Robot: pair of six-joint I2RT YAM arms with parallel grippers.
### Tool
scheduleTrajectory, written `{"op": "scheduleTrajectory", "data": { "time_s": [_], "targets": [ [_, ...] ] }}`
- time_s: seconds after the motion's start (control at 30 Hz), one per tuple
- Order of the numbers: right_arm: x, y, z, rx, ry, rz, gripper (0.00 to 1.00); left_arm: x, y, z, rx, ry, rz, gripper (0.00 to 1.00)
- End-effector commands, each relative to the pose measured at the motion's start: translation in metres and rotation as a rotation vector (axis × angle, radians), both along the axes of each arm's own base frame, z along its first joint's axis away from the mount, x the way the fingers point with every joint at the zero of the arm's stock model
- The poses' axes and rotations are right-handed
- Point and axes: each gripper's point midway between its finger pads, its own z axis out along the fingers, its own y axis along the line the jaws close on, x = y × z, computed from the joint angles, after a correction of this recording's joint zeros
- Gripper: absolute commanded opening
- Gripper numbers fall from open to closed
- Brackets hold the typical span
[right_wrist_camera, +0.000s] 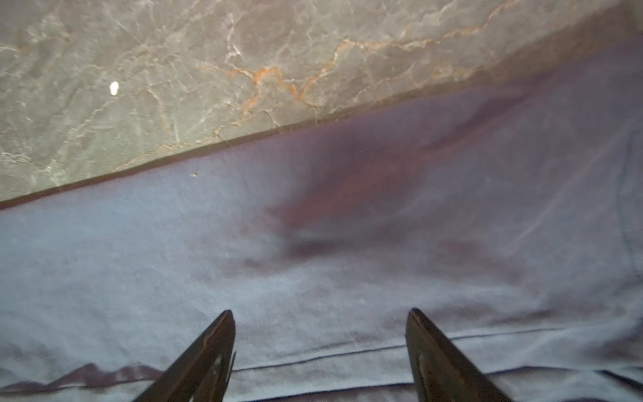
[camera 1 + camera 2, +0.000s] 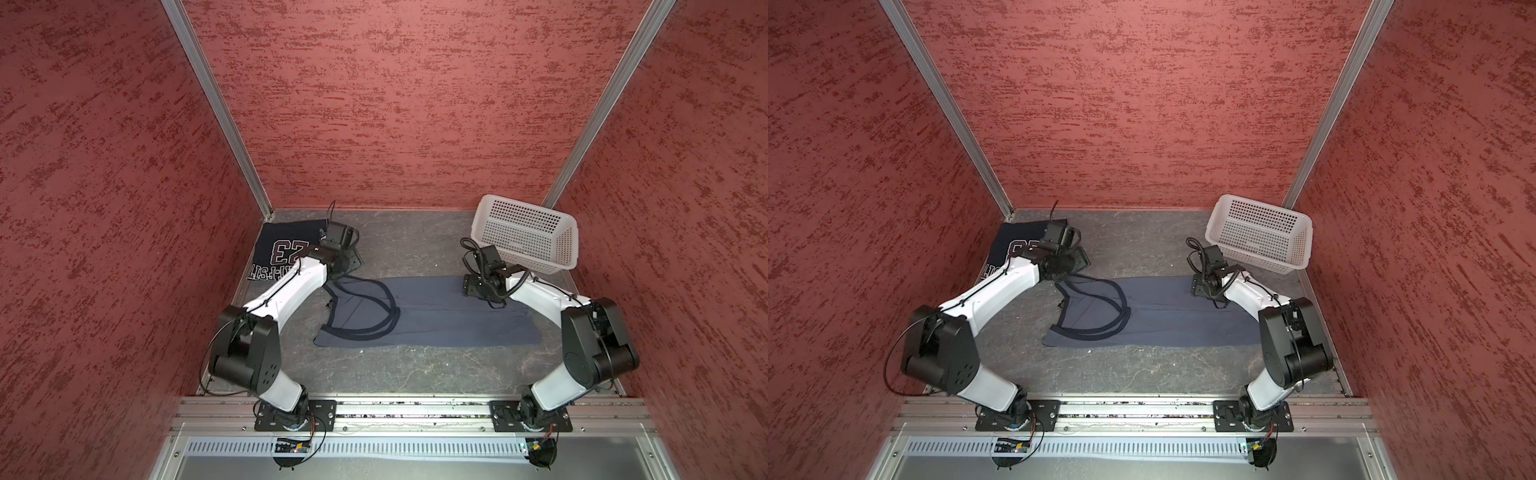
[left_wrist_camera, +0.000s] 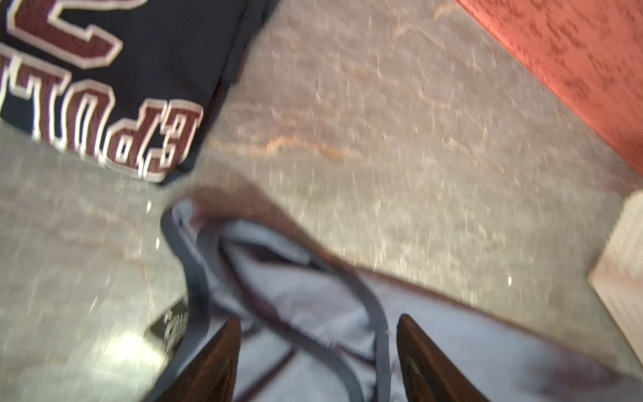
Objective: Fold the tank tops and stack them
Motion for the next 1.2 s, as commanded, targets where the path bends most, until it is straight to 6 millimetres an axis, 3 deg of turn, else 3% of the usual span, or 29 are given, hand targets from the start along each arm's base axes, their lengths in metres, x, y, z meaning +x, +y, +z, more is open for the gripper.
{"op": "scheduleTrajectory", "data": {
  "time_s": [0.0, 0.1, 0.33, 0.57, 0.73, 0.9, 1.17],
  "targets": [
    [-0.004, -0.005, -0.009, -0.031, 0.009, -0.018, 0.78, 0.019, 0.014, -0.019, 0.030, 0.053, 0.001, 0.71],
    [-0.008, -0.007, -0.016, -0.040, 0.022, -0.019, 0.78, 0.035, 0.019, -0.036, 0.004, 0.071, -0.003, 0.69],
    [-0.011, -0.006, -0.028, -0.040, 0.049, -0.015, 0.78, 0.053, 0.026, -0.052, 0.027, 0.092, -0.050, 0.67],
    [-0.013, -0.012, -0.028, -0.067, 0.052, -0.022, 0.78, 0.024, 0.027, -0.080, 0.035, 0.203, -0.061, 0.57],
    [-0.013, -0.012, -0.031, -0.068, 0.059, -0.024, 0.78, 0.005, 0.030, -0.072, 0.033, 0.190, -0.068, 0.47],
    [-0.013, -0.012, -0.032, -0.073, 0.063, -0.028, 0.79, -0.013, 0.034, -0.064, 0.038, 0.173, -0.061, 0.44],
    [-0.014, -0.014, -0.032, -0.078, 0.067, -0.030, 0.79, -0.027, 0.047, -0.085, 0.032, 0.207, -0.034, 0.43]
  ]
}}
